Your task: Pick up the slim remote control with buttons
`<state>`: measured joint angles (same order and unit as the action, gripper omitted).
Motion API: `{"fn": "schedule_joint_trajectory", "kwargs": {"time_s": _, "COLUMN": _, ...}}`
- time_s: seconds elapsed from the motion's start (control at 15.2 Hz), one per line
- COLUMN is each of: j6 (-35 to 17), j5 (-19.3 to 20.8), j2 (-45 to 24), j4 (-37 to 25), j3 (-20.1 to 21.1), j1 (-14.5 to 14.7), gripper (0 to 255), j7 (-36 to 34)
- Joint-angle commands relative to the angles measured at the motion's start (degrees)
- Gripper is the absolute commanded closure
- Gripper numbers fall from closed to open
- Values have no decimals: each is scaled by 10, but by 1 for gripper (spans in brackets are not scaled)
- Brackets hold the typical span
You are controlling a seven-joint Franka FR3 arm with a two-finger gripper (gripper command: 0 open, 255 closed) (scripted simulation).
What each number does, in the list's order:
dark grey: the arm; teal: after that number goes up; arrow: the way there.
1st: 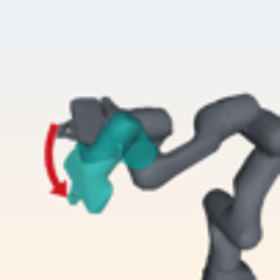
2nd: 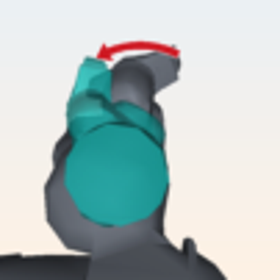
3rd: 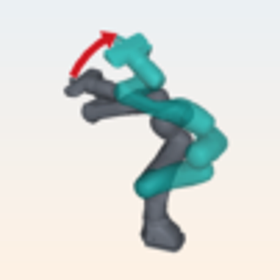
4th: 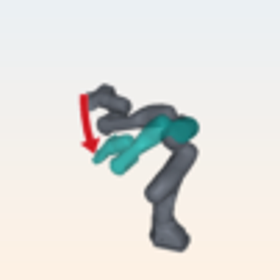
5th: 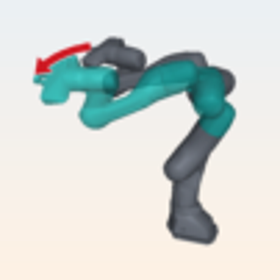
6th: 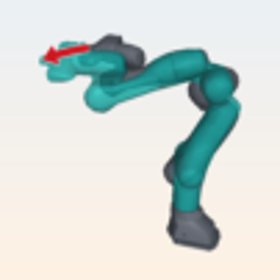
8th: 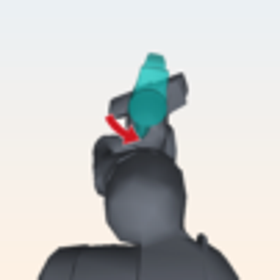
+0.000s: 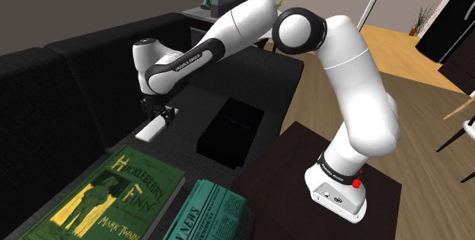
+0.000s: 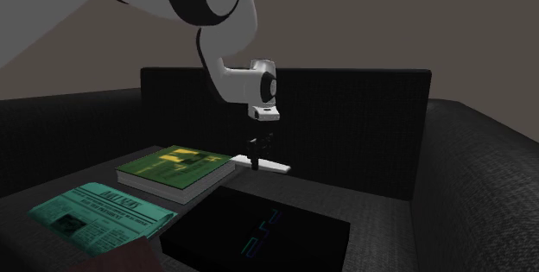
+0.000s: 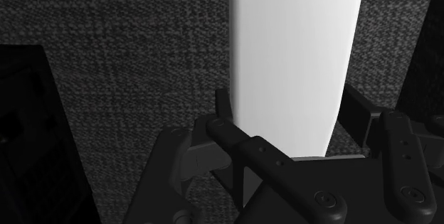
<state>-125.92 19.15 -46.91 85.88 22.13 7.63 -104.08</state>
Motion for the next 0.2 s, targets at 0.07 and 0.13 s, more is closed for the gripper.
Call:
{"fn": "schedule_joint_trajectory", "kwargs": {"time_s": 0.07, "j6": 9, "j5": -3, "j2": 11, "j4": 2, "j3": 3, "j1": -2, "gripper": 255, "j7": 2}}
{"fn": "schedule_joint_trajectory", "kwargs": {"time_s": 0.13, "j6": 9, "j5": -3, "j2": 11, "j4": 2, "j3": 3, "j1": -2, "gripper": 255, "j7": 2}}
